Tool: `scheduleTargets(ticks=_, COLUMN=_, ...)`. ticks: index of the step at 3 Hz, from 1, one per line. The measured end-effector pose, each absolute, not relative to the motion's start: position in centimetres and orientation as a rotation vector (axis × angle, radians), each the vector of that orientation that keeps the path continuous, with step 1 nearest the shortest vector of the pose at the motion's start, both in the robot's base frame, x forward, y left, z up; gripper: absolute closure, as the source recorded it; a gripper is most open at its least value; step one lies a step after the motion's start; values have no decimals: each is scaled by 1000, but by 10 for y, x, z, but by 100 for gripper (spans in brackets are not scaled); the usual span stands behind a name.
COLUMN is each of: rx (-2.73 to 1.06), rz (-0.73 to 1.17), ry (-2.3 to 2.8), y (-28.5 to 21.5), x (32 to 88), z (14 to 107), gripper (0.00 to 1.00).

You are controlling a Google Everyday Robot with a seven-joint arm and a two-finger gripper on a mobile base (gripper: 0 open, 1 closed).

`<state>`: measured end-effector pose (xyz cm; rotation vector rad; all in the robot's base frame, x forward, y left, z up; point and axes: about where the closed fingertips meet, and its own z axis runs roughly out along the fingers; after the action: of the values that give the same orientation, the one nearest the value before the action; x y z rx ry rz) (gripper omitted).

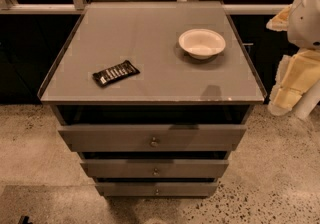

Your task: Open bottom drawer

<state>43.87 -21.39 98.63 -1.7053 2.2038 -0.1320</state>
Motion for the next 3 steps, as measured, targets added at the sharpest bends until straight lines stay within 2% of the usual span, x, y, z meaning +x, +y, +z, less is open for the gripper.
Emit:
scheduleTargets(ticks=2, rx=-1673, rz=-135, ry=2191, y=-217, x=436, z=981, gripper=0)
scheduleTargets(ticks=3, rx=-1605, rz=-73, ry=2159, y=-223, x=416, z=953, gripper=0)
